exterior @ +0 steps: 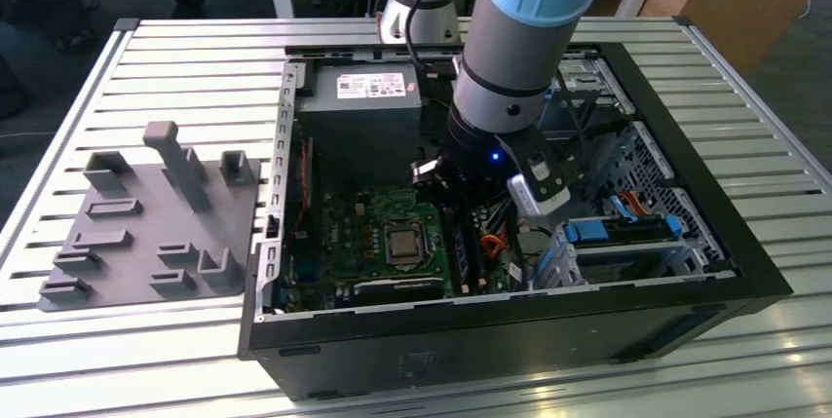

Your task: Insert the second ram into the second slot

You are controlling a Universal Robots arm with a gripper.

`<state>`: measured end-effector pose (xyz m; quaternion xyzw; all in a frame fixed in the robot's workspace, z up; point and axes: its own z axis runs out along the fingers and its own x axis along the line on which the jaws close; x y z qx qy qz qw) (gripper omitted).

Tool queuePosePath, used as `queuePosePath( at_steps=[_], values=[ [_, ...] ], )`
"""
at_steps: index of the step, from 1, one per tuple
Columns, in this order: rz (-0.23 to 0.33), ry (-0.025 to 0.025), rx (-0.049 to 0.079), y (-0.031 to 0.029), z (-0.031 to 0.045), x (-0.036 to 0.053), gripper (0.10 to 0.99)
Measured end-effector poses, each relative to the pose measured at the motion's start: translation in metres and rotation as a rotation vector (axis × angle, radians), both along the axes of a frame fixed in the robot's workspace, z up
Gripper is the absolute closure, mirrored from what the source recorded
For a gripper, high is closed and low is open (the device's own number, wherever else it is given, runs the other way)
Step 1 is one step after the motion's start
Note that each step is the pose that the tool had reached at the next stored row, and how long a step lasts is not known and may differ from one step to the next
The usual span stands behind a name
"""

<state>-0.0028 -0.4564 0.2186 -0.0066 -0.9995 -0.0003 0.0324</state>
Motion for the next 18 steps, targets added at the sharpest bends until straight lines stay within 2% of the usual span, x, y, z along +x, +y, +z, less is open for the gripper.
queuePosePath(
  at_steps=[16, 18],
  values=[
    [0.001, 0.0003, -0.001, 0.0000, -0.0002, 0.0012, 0.949],
    [0.001, 0.0016, -0.001, -0.0001, -0.0012, 0.0011, 0.949]
  ],
)
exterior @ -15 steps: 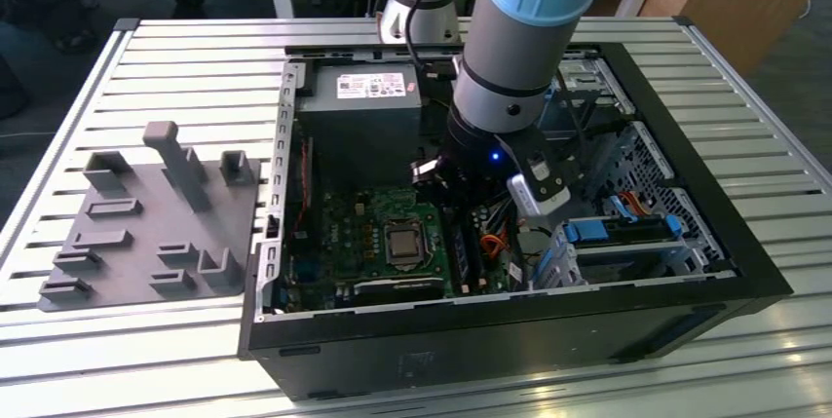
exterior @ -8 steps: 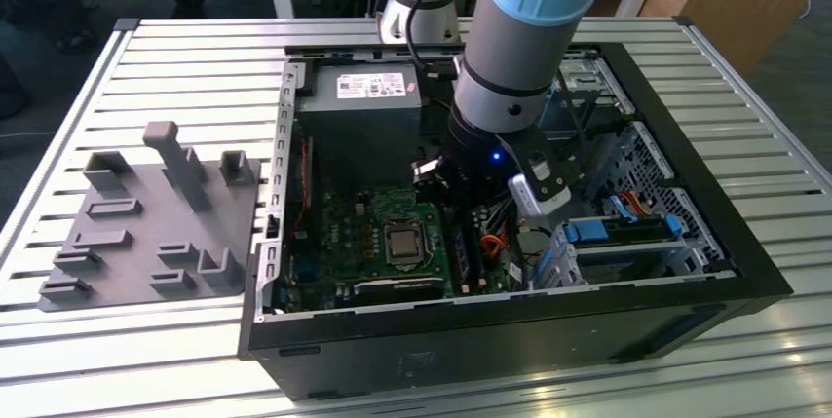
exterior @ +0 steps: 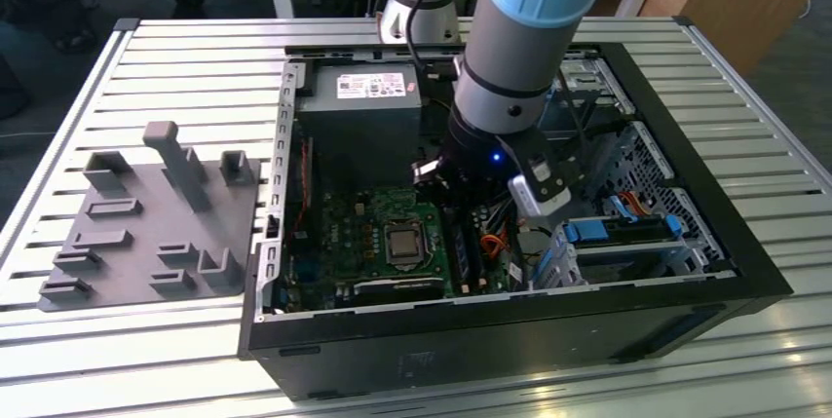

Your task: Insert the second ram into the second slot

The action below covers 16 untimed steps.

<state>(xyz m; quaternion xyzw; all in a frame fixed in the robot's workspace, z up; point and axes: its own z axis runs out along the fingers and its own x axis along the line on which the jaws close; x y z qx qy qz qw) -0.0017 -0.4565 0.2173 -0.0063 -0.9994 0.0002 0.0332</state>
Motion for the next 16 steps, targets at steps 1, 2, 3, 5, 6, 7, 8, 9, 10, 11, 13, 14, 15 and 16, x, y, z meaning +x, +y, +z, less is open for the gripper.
queuePosePath(
  at_steps=[1, 2, 3, 5, 6, 7, 8, 9, 10, 11, 13, 14, 15, 16],
  values=[
    [0.000, 0.0007, 0.000, 0.0000, -0.0005, -0.0001, 0.949],
    [0.000, 0.0013, 0.000, -0.0001, -0.0008, -0.0001, 0.949],
    [0.000, 0.0016, 0.000, -0.0001, -0.0009, -0.0002, 0.949],
    [0.000, 0.0016, 0.000, -0.0003, -0.0010, -0.0003, 0.949],
    [0.000, 0.0016, 0.000, -0.0003, -0.0011, -0.0003, 0.949],
    [0.000, 0.0017, -0.001, -0.0003, -0.0011, -0.0003, 0.949],
    [-0.001, 0.0017, -0.001, -0.0004, -0.0010, -0.0003, 0.949],
    [-0.001, 0.0019, -0.001, -0.0004, -0.0007, -0.0004, 0.949],
    [-0.001, 0.0021, -0.002, -0.0004, 0.0001, -0.0004, 0.949],
    [-0.001, 0.0023, -0.003, -0.0004, 0.0009, -0.0004, 0.949],
    [-0.001, 0.0025, -0.005, -0.0003, 0.0024, -0.0003, 0.949],
    [-0.001, 0.0025, -0.006, -0.0003, 0.0025, -0.0003, 0.949],
    [-0.001, 0.0026, -0.008, -0.0004, 0.0026, -0.0003, 0.949],
    [-0.001, 0.0024, -0.010, -0.0003, 0.0025, -0.0003, 0.949]
  ],
)
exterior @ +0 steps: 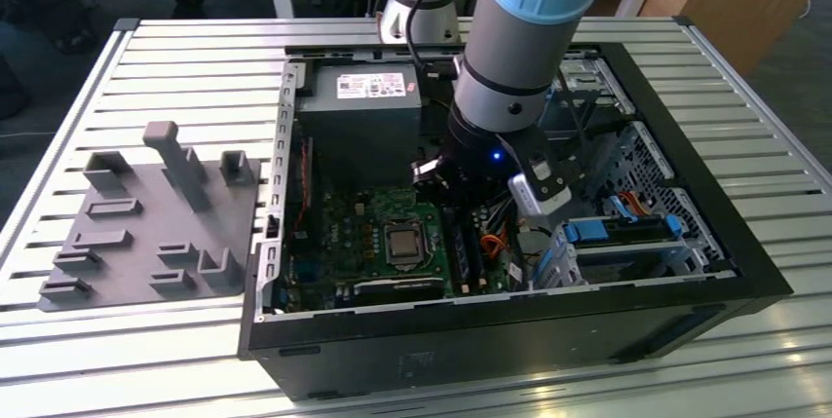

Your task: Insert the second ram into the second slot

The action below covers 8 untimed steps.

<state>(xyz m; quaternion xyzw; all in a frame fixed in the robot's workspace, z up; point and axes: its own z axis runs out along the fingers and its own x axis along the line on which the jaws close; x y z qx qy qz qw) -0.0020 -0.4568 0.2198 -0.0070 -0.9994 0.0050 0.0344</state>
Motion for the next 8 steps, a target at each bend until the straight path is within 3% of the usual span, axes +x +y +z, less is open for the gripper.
queuePosePath(
  at_steps=[8],
  values=[
    [-0.002, 0.0002, -0.003, 0.0000, -0.0009, 0.0000, 0.949]
  ],
)
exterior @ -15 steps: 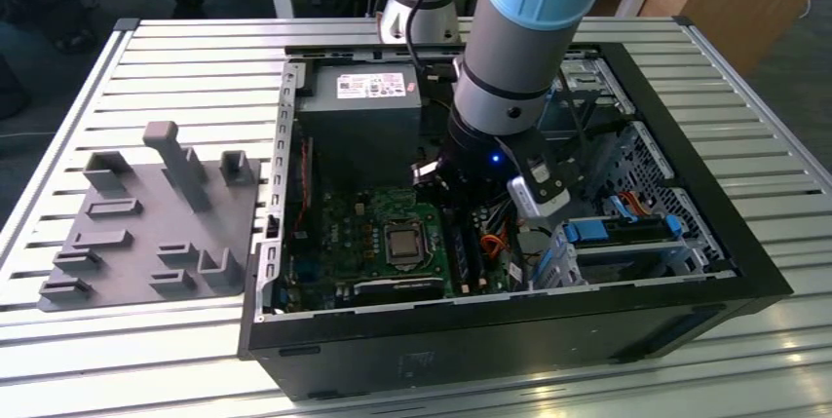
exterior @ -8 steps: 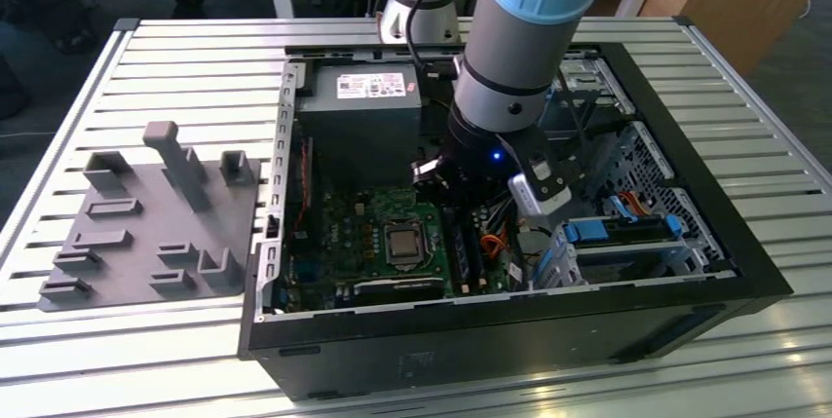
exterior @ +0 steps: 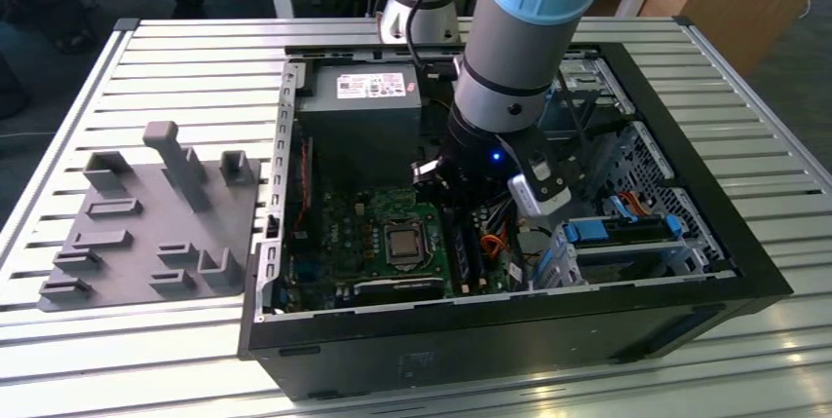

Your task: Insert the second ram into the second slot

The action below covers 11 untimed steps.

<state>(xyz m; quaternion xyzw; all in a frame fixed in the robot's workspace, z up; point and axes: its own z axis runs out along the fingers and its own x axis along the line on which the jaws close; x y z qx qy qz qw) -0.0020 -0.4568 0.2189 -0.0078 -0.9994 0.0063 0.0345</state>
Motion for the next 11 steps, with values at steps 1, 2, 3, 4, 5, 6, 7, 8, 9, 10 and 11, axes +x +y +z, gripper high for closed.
queuePosePath(
  at_steps=[1, 2, 3, 4, 5, 6, 7, 8, 9, 10, 11],
  values=[
    [0.000, 0.0000, 0.000, 0.0000, 0.0000, 0.0000, 0.949],
    [0.000, 0.0000, 0.000, 0.0000, 0.0000, 0.0000, 0.949],
    [0.000, 0.0000, 0.000, 0.0000, 0.0000, 0.0000, 0.949],
    [0.000, -0.0001, 0.000, 0.0002, -0.0001, 0.0000, 0.949],
    [0.000, 0.0000, 0.000, 0.0003, 0.0002, 0.0000, 0.949],
    [0.000, -0.0001, 0.000, 0.0004, 0.0006, 0.0000, 0.949],
    [0.000, 0.0000, 0.000, 0.0005, 0.0008, 0.0000, 0.949],
    [0.000, -0.0001, 0.000, 0.0006, 0.0009, 0.0000, 0.949],
    [0.000, -0.0001, 0.000, 0.0007, 0.0008, 0.0000, 0.949],
    [0.000, -0.0001, 0.000, 0.0007, 0.0008, 0.0000, 0.949],
    [0.000, 0.0000, 0.000, 0.0007, 0.0009, 0.0000, 0.949]
  ],
)
